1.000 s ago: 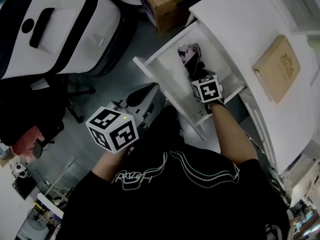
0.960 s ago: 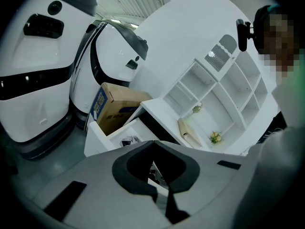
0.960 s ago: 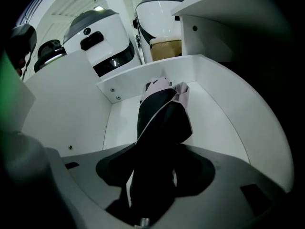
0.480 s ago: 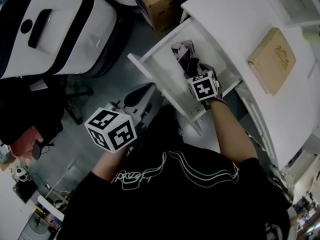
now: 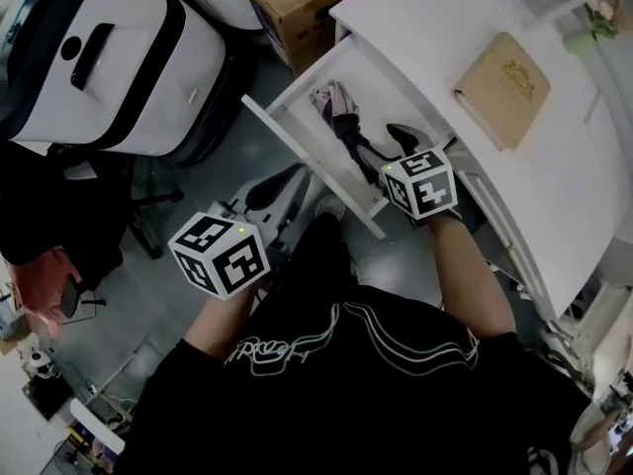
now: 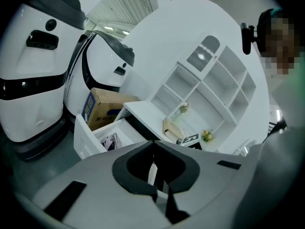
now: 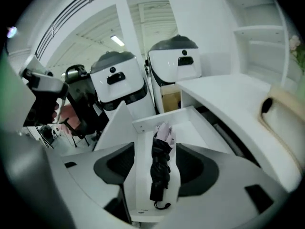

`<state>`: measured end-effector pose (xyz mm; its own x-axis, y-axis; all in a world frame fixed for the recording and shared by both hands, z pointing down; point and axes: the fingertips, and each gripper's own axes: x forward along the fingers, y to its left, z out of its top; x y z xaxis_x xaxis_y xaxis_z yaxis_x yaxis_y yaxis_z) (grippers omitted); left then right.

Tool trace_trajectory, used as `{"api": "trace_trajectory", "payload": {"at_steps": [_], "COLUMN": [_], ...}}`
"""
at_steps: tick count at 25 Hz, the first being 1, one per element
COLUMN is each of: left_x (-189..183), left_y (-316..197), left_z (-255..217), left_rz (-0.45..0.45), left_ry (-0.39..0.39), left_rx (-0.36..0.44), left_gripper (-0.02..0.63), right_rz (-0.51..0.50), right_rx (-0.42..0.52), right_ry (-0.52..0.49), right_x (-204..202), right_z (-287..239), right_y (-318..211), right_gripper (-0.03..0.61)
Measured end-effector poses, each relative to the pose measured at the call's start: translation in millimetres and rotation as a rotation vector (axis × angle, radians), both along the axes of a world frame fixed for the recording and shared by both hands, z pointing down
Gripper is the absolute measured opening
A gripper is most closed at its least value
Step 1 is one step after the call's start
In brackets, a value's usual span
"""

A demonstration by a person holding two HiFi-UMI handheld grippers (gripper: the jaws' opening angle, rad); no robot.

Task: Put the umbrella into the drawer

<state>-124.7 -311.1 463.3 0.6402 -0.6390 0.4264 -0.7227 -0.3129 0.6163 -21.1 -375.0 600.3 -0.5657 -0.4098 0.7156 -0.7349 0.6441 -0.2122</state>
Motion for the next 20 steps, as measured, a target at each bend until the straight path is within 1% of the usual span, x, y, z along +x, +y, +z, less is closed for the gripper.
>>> {"api": "trace_trajectory", "payload": {"at_steps": [2,4,6,8,9,10,11,16,20], "left_x": [9,19,31,43,47,52,56,73,84], "left_y": [17,35,54,74,84,94,104,150,180], "left_z": [-13,-28,-43,-58,-66,-73,-81,-117,-134], "left_rz": [0.006,0.009,0.018,0.034,0.042,0.05,0.056,0.093,0.123], "left_ry": [0.004,0.012,0.024,0.032,0.032,0.03,0.03,0.034,0.009], "left_rx": [0.021,0.045,0.072,0.096,0.108,0.12,0.134,0.209,0.243], "left_gripper": [0.02,0.02,0.02,0.02,0.02,0.02,0.021,0.02,0.02], "right_rz": [0.018,0.024,0.022,0.025,0.029,0.032,0.03,0.0,-0.09], "right_rx": [0.032,0.05,0.075,0.121,0.15,0.177,0.198,0.26,0.295], "right_ry": [-0.068,-0.161,-0.272,-0.404,-0.47,-0.522,-0.555,-0.595,-0.603], "right_x": [8,15,23,30,33,36,38,49,50], "right_z": [-35,-71,-109,-149,-168,-183,-196,-237,-260], "right_y": [18,41,66,91,104,117,129,187,231], "right_gripper": [0.268,0.268,0.267,0.264,0.221,0.164,0.156,0.087,0.063]}}
